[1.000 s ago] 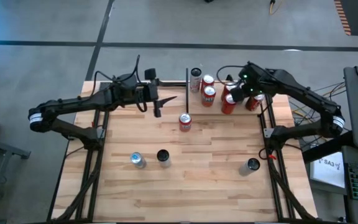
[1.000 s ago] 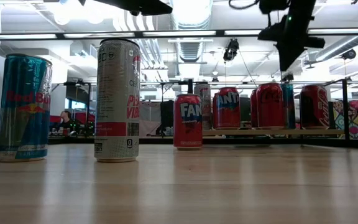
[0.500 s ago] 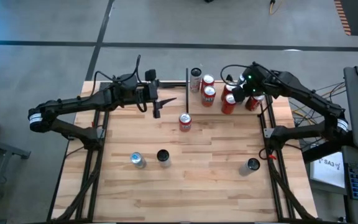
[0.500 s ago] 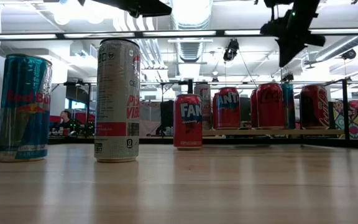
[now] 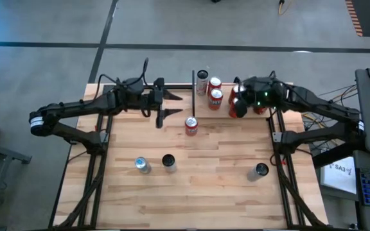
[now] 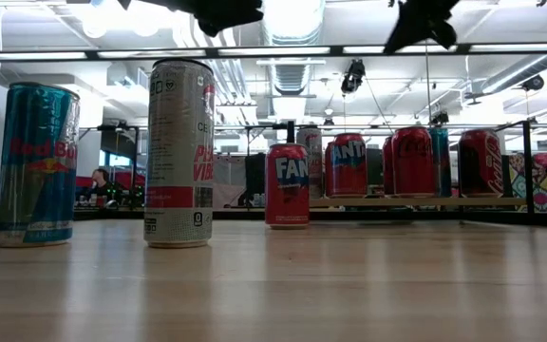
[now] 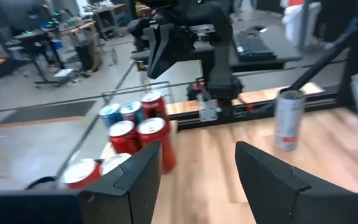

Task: Place canned beverage on shelf
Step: Put the orange soda can on the shelf aligned with the other orange soda cans

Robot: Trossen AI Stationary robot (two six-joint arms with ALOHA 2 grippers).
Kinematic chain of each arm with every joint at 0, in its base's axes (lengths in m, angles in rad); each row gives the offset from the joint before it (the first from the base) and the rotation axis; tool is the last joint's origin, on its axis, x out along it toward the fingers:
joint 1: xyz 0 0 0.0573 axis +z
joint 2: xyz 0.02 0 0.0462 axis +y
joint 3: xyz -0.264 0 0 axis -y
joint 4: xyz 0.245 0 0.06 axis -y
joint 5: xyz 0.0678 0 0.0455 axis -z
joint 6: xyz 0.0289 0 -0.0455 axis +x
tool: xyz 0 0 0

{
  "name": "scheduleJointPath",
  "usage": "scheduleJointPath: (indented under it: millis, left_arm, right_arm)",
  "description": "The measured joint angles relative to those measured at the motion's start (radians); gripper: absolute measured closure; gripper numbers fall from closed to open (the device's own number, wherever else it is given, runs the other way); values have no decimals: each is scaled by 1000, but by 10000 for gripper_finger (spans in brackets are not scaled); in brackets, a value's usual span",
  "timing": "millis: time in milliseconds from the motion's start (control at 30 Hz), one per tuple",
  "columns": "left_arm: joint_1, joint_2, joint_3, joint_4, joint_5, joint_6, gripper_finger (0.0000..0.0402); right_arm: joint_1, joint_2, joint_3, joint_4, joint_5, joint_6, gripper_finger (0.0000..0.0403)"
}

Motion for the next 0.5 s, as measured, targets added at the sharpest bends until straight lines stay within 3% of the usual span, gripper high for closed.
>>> scheduleJointPath:
  millis: [500]
  left_arm:
    - [-93,0,0,-124,43,-220,212]
  right_arm:
    - [297,2,-121,225,0,-76,394]
